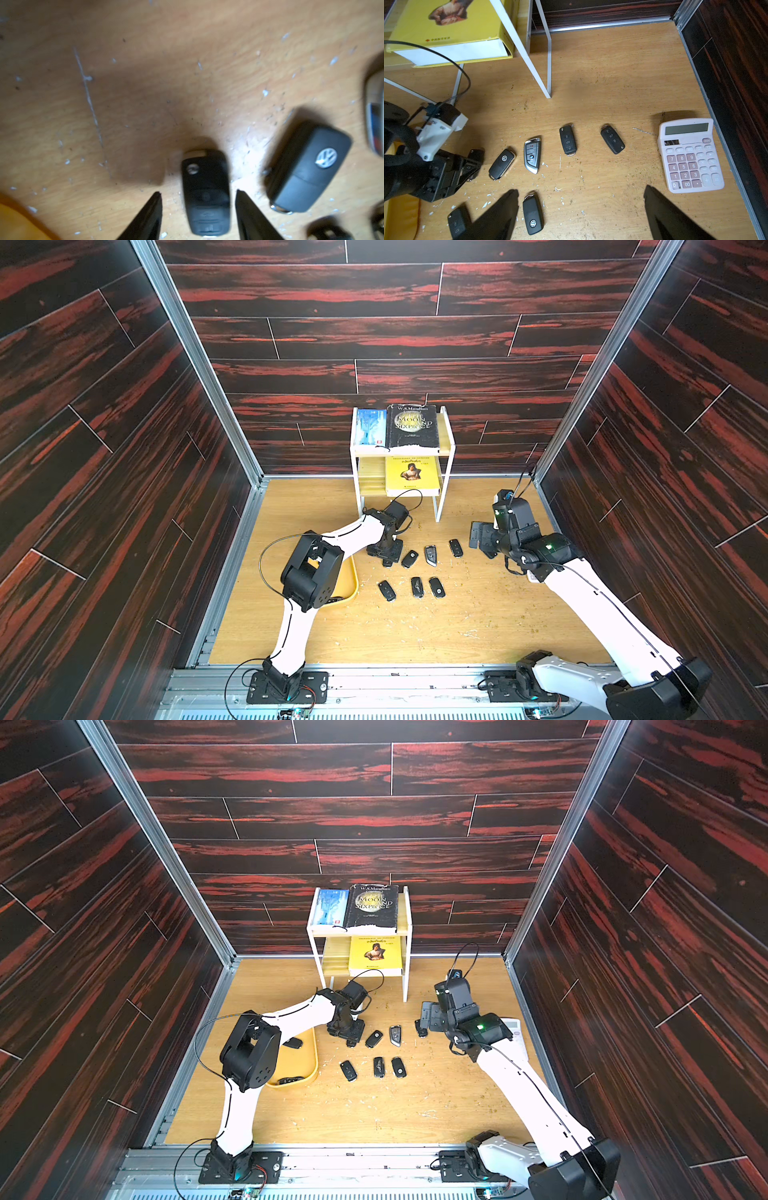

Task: Place the car key into the storage box
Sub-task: Pick up the car key from the center of the board.

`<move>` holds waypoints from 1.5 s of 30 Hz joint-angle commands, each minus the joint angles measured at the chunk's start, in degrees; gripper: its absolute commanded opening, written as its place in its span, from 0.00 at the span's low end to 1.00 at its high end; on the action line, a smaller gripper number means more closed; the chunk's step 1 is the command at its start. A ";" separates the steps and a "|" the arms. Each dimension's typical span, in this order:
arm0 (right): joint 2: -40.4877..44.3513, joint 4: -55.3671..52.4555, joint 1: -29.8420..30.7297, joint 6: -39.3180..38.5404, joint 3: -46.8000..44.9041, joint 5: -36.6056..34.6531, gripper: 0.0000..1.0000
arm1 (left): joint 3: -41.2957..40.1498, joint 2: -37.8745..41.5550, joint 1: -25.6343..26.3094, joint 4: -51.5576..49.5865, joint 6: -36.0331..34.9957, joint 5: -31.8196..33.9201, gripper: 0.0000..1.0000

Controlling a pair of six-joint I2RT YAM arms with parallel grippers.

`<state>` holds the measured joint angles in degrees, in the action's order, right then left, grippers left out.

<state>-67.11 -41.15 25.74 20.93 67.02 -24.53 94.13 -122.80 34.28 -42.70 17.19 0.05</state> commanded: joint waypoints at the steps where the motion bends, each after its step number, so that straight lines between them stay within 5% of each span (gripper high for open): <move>1: 0.84 0.34 -0.49 -0.25 -0.31 0.70 0.98 | 1.61 -1.03 0.43 -0.41 0.12 0.45 0.59; 18: 1.02 0.73 -0.84 -0.18 -0.74 2.12 0.98 | -1.05 -0.76 0.53 -0.16 1.45 0.74 0.56; 21: 1.04 0.72 -0.86 -0.36 -0.84 2.03 0.98 | -0.98 -1.36 0.56 -0.03 1.66 0.50 0.43; 35: 0.85 1.11 -0.95 -0.27 -1.20 3.17 0.98 | -5.44 -0.95 0.52 3.22 2.85 0.03 0.33; 42: 0.58 1.19 -0.95 -0.27 -0.86 3.13 0.98 | -5.42 -1.76 0.60 2.80 2.67 -0.32 0.60; 45: 0.49 1.24 -0.95 -0.21 -0.84 3.27 0.98 | -5.29 -2.17 0.61 2.62 2.50 -0.37 0.59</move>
<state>-67.00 -40.01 25.02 20.88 66.15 -21.58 90.28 -122.69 34.70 -37.95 19.84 0.36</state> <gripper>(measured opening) 0.977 0.595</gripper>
